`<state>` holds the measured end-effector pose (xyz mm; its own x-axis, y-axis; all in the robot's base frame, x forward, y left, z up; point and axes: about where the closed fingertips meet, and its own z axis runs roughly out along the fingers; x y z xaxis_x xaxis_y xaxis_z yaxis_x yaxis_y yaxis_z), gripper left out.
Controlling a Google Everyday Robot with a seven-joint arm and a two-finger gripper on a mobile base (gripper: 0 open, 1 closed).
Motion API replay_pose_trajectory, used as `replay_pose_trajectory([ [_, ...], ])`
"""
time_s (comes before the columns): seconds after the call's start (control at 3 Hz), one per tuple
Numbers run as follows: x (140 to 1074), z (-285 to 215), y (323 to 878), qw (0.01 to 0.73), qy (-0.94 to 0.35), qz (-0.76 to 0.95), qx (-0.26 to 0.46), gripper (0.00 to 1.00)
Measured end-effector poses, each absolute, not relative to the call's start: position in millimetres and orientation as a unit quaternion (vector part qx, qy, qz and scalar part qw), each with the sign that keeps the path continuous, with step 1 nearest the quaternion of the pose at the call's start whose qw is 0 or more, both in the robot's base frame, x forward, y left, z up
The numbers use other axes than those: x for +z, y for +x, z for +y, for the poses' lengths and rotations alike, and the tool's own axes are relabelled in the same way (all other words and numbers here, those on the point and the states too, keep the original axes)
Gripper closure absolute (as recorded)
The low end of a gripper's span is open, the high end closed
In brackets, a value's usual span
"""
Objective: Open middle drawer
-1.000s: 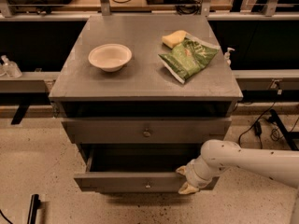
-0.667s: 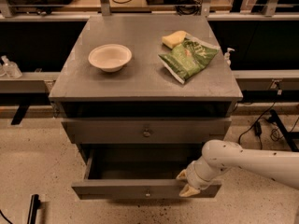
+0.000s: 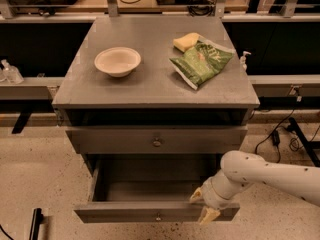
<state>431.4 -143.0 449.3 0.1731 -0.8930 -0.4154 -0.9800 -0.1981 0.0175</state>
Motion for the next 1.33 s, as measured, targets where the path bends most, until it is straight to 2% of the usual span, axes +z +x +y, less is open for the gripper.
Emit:
replay_pose_trajectory([
  [0.33,483,-139,413,0.16,-0.767,0.594,0.181,0.22],
  [0.67,482,-139,412,0.161,-0.768,0.592,0.181,0.01],
  [1.0,478,-140,411,0.16,-0.766,0.594,0.185,0.02],
  [1.33,455,-143,408,0.15,-0.755,0.604,0.209,0.24],
])
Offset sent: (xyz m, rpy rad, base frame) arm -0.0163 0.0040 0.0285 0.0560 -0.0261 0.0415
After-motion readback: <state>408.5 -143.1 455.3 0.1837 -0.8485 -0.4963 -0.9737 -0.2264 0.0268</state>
